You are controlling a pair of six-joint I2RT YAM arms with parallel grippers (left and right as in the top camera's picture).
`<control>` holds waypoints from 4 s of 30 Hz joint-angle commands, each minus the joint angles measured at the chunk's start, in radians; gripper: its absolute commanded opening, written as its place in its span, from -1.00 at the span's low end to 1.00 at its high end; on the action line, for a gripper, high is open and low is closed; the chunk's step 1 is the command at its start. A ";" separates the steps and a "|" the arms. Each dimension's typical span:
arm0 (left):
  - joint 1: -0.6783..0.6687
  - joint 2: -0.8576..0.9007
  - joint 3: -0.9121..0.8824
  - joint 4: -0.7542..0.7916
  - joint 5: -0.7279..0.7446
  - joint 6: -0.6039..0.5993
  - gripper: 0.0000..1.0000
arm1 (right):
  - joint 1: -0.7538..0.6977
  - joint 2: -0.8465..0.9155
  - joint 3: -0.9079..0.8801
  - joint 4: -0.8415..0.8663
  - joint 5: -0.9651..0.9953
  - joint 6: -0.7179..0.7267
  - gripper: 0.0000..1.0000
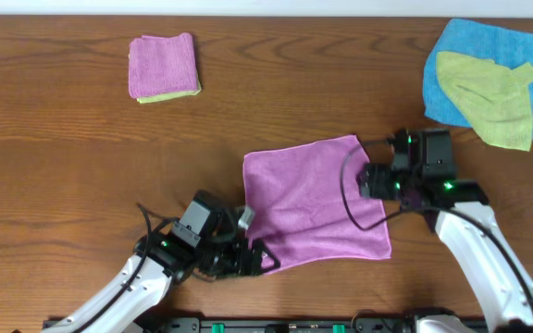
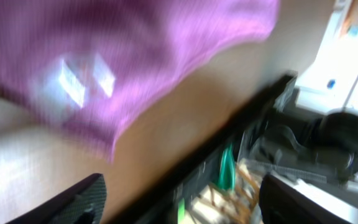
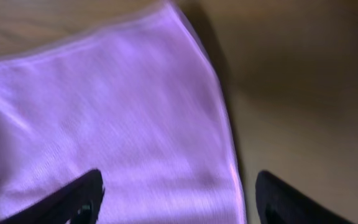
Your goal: Fold the cloth
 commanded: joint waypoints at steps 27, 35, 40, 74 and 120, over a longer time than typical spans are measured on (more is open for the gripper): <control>0.040 0.607 0.473 0.303 -0.547 0.156 0.91 | 0.000 0.485 0.190 0.220 -0.205 -0.251 -0.97; 0.047 0.727 0.514 0.340 -0.703 0.173 0.96 | -0.003 0.502 0.190 0.271 -0.126 -0.281 -0.98; 0.047 0.748 0.514 0.344 -0.707 0.161 0.33 | -0.003 0.502 0.190 0.278 -0.107 -0.280 -0.97; 0.046 0.811 0.515 0.491 -0.830 0.027 0.87 | -0.009 0.624 0.192 0.222 0.179 -0.039 -0.97; 0.025 0.553 0.808 -0.502 -0.401 0.352 0.90 | -0.051 -0.030 0.192 -0.398 -0.197 0.025 0.98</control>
